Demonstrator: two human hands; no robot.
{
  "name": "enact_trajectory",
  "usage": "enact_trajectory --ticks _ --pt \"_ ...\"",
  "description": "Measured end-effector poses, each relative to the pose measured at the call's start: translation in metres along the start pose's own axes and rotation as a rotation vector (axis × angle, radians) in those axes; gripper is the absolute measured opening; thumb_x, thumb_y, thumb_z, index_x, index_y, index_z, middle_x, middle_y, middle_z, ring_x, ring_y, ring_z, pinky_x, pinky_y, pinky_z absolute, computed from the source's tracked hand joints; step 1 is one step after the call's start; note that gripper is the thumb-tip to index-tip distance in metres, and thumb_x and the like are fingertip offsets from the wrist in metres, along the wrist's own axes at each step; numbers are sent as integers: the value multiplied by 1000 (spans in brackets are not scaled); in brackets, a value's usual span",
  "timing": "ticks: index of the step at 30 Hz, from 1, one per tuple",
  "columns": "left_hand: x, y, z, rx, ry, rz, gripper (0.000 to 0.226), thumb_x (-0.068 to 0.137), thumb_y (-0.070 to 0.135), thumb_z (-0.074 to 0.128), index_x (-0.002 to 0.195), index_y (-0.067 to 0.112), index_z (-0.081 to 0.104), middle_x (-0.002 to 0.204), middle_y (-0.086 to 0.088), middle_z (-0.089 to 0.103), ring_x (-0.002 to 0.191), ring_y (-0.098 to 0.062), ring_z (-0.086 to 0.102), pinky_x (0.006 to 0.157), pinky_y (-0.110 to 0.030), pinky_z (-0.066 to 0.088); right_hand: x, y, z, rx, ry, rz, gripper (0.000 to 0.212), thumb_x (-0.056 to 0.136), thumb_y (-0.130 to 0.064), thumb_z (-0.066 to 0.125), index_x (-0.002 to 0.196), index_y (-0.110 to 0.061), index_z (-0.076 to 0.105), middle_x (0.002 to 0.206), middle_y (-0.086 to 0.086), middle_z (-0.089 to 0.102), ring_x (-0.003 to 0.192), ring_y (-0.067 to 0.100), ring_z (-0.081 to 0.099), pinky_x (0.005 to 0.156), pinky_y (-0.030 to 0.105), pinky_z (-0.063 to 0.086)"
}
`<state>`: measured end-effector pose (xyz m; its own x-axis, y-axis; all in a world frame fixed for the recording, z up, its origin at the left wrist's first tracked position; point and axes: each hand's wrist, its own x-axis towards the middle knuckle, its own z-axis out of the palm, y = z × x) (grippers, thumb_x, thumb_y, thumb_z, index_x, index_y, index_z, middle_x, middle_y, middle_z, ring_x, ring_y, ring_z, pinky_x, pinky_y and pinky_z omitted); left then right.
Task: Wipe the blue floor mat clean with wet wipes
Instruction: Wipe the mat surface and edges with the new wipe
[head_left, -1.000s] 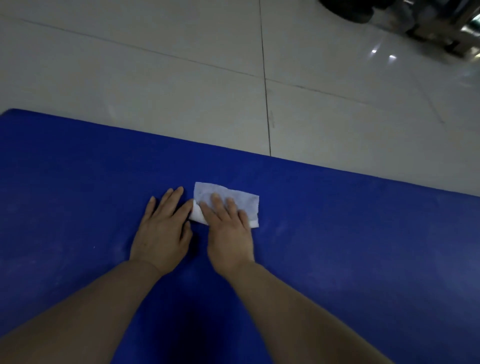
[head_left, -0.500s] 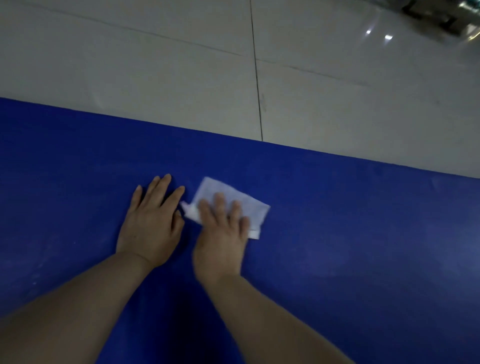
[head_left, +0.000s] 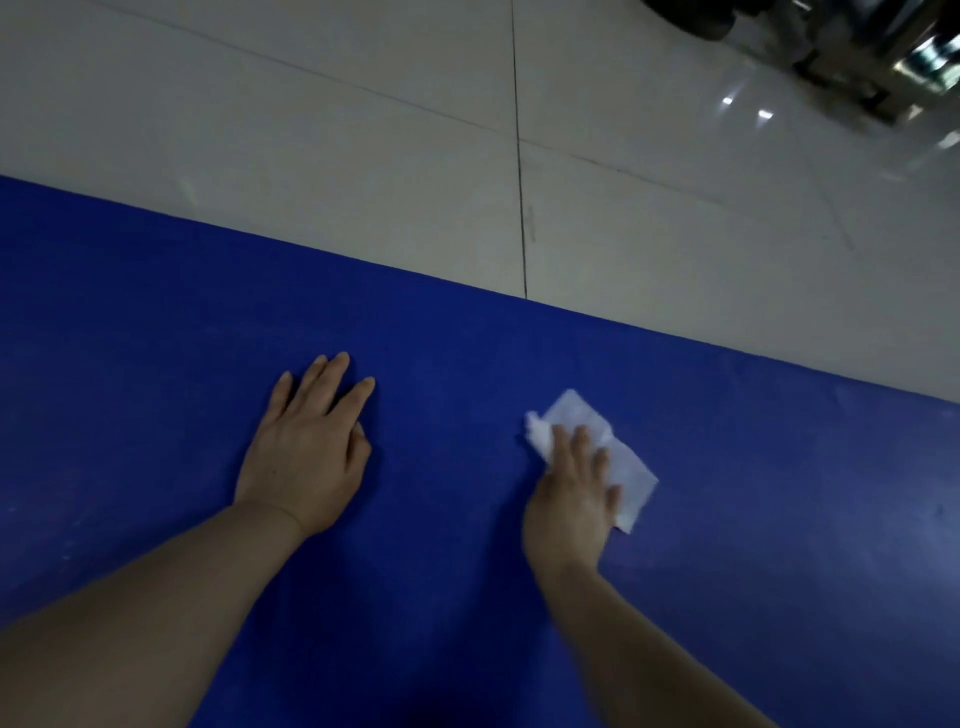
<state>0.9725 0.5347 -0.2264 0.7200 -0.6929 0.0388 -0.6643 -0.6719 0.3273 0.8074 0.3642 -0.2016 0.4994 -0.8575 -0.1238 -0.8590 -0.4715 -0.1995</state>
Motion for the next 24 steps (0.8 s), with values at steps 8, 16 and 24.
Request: enact_trajectory --ticks 8,16,24 --pt "1 -2 -2 -36 -1 9 49 93 19 37 140 9 47 154 -13 30 144 -27 24 118 -42 10 -62 -70 28 105 -58 -489 60 78 -11 34 135 -15 53 143 0 48 132 17 43 105 39 35" --pt "0 2 -5 -24 2 1 50 93 17 43 143 12 43 156 -11 26 145 -26 21 119 -40 6 -22 31 -7 105 -62 -97 60 99 -4 24 152 -24 6 151 -18 -8 138 -3 -12 119 28 -2" --pt "-23 0 -1 6 -18 49 47 97 21 34 142 9 44 154 -14 28 142 -27 26 118 -42 14 -24 29 5 100 -15 -72 60 98 -8 28 153 -23 7 148 -19 -11 140 0 -13 119 28 -6"
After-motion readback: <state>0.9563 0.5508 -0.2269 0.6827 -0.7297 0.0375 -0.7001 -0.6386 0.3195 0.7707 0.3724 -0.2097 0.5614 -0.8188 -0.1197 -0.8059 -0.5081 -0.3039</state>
